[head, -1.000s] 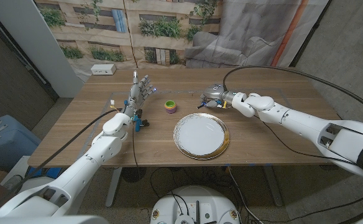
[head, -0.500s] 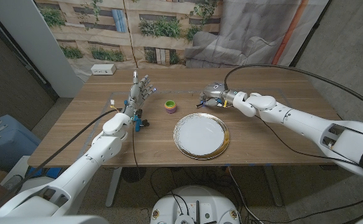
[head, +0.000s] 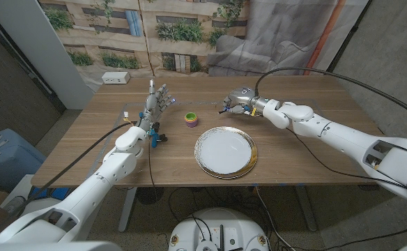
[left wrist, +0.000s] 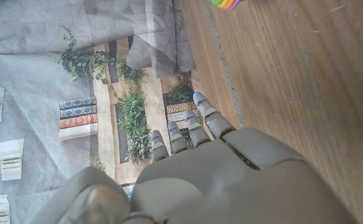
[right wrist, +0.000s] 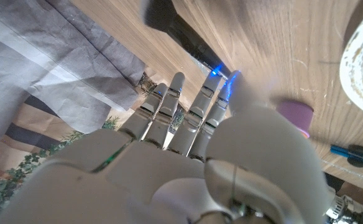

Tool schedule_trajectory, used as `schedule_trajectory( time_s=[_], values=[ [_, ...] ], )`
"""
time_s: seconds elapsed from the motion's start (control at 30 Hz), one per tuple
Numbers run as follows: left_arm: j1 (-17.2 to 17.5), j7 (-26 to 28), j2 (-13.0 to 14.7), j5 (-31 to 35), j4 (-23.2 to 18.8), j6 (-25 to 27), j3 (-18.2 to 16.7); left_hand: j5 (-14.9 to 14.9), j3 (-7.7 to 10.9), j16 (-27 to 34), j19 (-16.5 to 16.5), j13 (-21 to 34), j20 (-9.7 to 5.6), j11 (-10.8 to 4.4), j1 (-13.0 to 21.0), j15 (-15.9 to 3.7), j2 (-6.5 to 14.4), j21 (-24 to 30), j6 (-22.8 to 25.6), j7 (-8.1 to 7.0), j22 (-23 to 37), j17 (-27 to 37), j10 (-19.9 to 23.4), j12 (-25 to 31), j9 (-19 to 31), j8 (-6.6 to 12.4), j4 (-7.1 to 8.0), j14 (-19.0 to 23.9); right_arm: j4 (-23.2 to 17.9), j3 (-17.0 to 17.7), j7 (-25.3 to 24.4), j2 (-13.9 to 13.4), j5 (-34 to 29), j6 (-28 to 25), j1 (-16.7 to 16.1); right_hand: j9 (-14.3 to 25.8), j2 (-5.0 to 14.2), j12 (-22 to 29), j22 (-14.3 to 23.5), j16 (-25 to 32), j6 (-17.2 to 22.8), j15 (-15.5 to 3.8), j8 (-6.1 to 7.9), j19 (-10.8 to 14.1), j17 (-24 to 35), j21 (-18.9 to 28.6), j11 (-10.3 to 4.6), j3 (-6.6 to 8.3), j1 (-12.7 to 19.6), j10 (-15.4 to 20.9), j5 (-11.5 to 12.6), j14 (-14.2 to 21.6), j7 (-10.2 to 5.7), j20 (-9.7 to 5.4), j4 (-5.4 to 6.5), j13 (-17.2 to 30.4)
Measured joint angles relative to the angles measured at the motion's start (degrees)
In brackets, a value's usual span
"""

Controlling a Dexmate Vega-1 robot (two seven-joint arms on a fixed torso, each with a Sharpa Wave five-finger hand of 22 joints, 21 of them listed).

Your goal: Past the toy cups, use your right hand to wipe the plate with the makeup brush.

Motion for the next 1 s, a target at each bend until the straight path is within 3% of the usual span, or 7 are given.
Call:
schedule_trajectory(
  time_s=[0.53, 1.0],
  values=[
    [0.0, 0.0, 0.0, 0.0, 0.0, 0.0, 0.0, 0.0, 0.0, 0.0, 0.0, 0.0, 0.0, 0.0, 0.0, 0.0, 0.0, 0.0, 0.0, 0.0, 0.0, 0.0, 0.0, 0.0, 0.0, 0.0, 0.0, 0.0, -5.8, 6.4, 3.5, -1.8, 10.6, 0.6, -4.9, -0.3, -0.01, 0.0, 0.0, 0.0, 0.6, 0.0, -0.13, 0.0, 0.0, 0.0, -0.31, -0.25, 0.0, 0.3, -0.2, 0.0, 0.01, 0.0, -0.25, 0.0],
    [0.0, 0.0, 0.0, 0.0, 0.0, 0.0, 0.0, 0.0, 0.0, 0.0, 0.0, 0.0, 0.0, 0.0, 0.0, 0.0, 0.0, 0.0, 0.0, 0.0, 0.0, 0.0, 0.0, 0.0, 0.0, 0.0, 0.0, 0.0, -12.3, 13.6, 6.5, -2.8, 20.8, -0.6, -11.6, -0.5, -0.02, 0.0, 0.0, 0.0, 0.6, 0.0, -0.34, 0.0, 0.0, 0.0, -0.31, -0.25, 0.0, 0.3, -0.2, 0.0, 0.01, 0.0, -0.25, 0.0]
  ],
)
